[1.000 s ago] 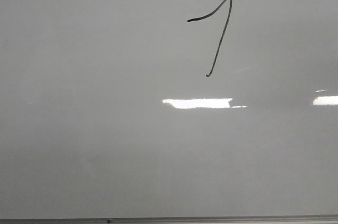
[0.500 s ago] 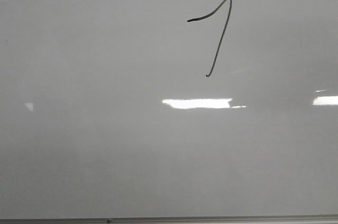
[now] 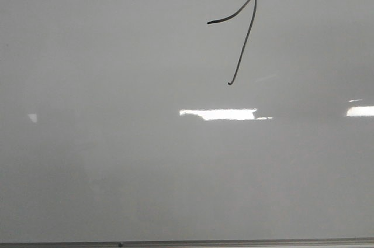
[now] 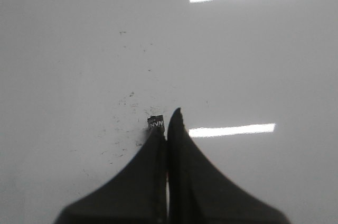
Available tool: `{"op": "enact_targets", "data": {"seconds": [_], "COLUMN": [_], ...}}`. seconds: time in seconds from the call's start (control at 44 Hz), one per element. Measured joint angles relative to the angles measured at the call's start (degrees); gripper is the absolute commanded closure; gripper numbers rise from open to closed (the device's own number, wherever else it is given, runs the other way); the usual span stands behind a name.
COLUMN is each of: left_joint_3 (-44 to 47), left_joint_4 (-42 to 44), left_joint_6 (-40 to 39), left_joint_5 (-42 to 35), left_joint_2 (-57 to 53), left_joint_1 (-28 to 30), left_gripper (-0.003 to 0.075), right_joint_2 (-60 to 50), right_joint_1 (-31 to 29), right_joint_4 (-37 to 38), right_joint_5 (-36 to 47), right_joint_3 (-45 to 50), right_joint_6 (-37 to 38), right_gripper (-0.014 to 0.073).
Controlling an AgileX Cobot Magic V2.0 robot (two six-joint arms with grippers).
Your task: Write number 7 on whiteboard
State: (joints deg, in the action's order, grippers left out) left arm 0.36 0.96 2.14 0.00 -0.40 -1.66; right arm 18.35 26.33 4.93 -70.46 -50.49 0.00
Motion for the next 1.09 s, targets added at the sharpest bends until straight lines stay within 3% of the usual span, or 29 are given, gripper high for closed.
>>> {"op": "enact_targets", "data": {"seconds": [0.318,0.455,0.795,1.091], "left_joint_3": [0.0,0.0,0.0,0.0], "left_joint_4": [0.0,0.0,0.0,0.0], "left_joint_6": [0.0,0.0,0.0,0.0], "left_joint_5": [0.0,0.0,0.0,0.0], "left_joint_2": [0.0,0.0,0.0,0.0], "left_joint_1": [0.0,0.0,0.0,0.0], "left_gripper": [0.0741,0.0741,0.0741,0.0741], "right_joint_2": [-0.2,-2.4,-15.6,-18.9], "right_joint_1": [-0.1,-3.8,-19.1,-24.2], "right_joint_4": [0.0,1.3,1.9,1.9], "right_joint_5": [0.0,3.0,37.3,61.0], "right_joint_3": [0.0,1.8,26.4,45.1], "right_joint_6": [0.0,0.0,0.0,0.0], "right_gripper": [0.0662,0.0662,0.0662,0.0662]}}
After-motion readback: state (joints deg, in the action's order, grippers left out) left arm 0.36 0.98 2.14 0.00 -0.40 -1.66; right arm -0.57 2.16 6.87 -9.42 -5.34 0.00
